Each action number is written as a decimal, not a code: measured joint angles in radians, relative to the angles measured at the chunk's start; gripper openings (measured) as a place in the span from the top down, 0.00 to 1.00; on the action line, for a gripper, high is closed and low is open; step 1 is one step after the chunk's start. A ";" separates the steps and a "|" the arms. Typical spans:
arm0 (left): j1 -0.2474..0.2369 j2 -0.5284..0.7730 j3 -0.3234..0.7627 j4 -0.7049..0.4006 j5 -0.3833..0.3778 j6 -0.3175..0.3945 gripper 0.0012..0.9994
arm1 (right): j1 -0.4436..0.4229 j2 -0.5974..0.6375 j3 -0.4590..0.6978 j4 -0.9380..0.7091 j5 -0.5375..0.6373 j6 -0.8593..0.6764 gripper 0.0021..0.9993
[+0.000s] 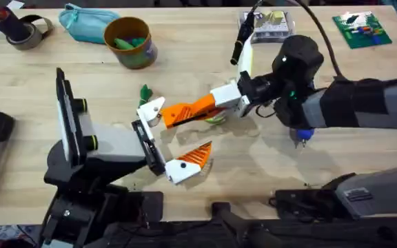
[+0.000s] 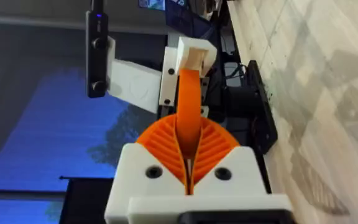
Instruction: Pick up the gripper from the table and insert it into the empty holder that is missing its gripper. Then pick up a screw, insert it into the mounting hole, and use the screwdriver to tighten it. Finally, clean up the table by picking up the vegetable and placing it into the bucket.
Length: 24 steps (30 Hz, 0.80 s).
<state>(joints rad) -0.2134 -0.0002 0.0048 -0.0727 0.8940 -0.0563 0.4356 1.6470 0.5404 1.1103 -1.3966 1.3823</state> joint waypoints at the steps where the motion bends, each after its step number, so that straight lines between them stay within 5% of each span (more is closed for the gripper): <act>1: 0.000 0.000 0.000 0.000 0.000 0.000 0.01 | 0.001 0.000 0.000 0.000 0.003 0.000 0.98; 24: 0.000 0.000 0.000 0.000 0.000 -0.003 0.01 | 0.020 0.018 0.000 0.029 0.020 0.024 0.98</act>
<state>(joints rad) -0.2134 -0.0002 0.0048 -0.0726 0.8939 -0.0596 0.4553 1.6646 0.5404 1.1392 -1.3766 1.4064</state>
